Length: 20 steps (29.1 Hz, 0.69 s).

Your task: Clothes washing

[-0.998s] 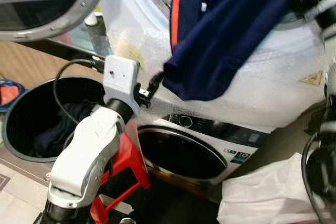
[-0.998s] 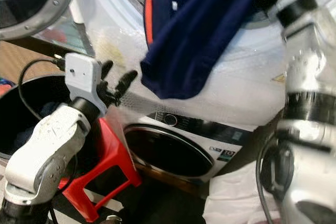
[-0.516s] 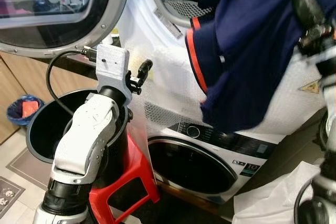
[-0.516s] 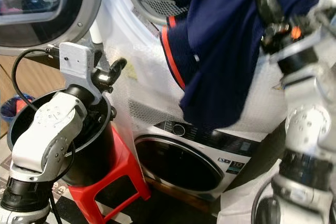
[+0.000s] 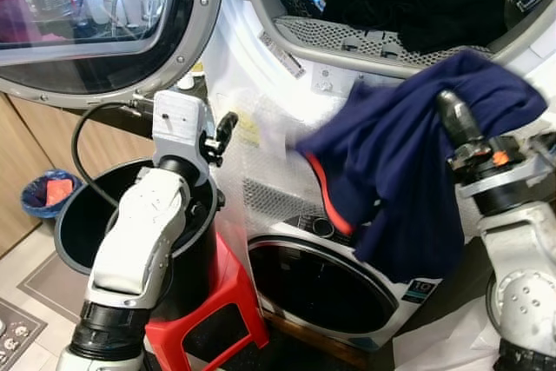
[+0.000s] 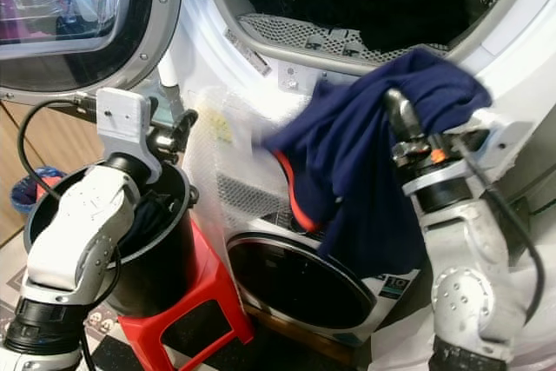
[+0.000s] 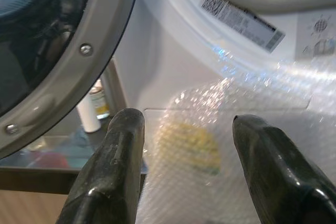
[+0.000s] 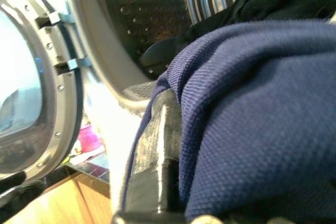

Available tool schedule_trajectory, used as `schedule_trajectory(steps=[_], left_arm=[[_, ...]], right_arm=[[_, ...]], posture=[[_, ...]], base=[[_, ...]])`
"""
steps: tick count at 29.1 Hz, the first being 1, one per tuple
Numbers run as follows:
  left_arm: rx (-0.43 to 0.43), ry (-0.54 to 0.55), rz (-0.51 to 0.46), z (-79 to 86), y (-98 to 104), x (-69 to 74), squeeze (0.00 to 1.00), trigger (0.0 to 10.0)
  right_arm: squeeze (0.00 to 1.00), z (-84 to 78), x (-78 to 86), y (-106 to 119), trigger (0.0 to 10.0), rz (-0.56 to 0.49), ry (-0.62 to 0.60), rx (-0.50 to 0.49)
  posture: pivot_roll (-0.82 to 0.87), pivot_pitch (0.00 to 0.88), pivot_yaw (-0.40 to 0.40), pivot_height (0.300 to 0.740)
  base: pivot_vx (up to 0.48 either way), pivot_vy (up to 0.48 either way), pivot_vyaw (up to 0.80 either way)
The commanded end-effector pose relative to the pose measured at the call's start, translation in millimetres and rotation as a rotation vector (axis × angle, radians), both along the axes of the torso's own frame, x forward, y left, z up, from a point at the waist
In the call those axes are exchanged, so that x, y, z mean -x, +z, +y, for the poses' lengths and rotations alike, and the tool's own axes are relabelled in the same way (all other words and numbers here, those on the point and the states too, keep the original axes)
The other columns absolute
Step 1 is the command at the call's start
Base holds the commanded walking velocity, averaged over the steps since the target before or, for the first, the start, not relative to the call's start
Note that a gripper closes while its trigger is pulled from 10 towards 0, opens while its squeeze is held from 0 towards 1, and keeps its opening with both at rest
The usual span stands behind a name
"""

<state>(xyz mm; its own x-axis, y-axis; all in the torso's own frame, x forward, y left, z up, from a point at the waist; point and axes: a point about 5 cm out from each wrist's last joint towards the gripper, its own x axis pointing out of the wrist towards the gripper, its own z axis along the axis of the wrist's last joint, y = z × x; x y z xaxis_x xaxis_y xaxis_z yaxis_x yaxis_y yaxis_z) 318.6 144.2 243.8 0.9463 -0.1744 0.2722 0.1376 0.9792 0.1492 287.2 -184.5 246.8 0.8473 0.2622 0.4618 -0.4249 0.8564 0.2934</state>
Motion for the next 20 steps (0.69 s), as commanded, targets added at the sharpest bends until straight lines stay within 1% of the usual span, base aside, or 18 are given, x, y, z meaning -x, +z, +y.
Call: schedule_trajectory(steps=[1, 3, 4, 5, 10, 20], left_arm=[[-0.040, -0.001, -0.007, 0.0, -4.9, 1.9, 0.00, 10.0], [-0.046, 0.008, -0.003, 0.6, -7.6, 2.4, 0.00, 10.0], [-0.031, 0.000, 0.006, 0.7, -9.6, 3.2, 0.00, 10.0], [-0.031, 0.000, 0.006, 0.7, -9.6, 3.2, 0.00, 10.0], [-0.029, -0.004, 0.013, 0.5, -14.1, 4.5, 0.00, 10.0], [-0.030, -0.008, 0.015, 0.4, -15.7, 4.9, 0.00, 10.0]], right_arm=[[0.00, 3.6, 7.1, 6.4, 10.0, -0.046, -0.044, 0.010], [0.00, 5.8, 8.7, 0.3, 10.0, -0.029, -0.054, 0.007], [0.00, 9.0, 10.8, -4.9, 10.0, -0.013, -0.048, 0.011], [0.00, 9.0, 10.8, -4.9, 10.0, -0.013, -0.048, 0.011], [0.00, 14.9, 12.9, -12.6, 10.0, 0.016, -0.045, 0.018], [0.00, 17.2, 11.4, -12.7, 10.0, 0.009, -0.057, 0.024]], posture=[[0.01, 0.000, -0.011, 0.740], [0.01, 0.000, -0.011, 0.740], [0.01, 0.000, -0.010, 0.740], [0.01, 0.000, -0.010, 0.740], [0.01, 0.000, -0.010, 0.740], [0.02, 0.000, -0.011, 0.740]], base=[[0.000, 0.000, 0.00], [0.000, 0.000, 0.00], [0.000, 0.000, 0.50], [0.000, 0.000, 0.50], [0.000, 0.000, 0.75], [0.000, 0.000, 0.77]])
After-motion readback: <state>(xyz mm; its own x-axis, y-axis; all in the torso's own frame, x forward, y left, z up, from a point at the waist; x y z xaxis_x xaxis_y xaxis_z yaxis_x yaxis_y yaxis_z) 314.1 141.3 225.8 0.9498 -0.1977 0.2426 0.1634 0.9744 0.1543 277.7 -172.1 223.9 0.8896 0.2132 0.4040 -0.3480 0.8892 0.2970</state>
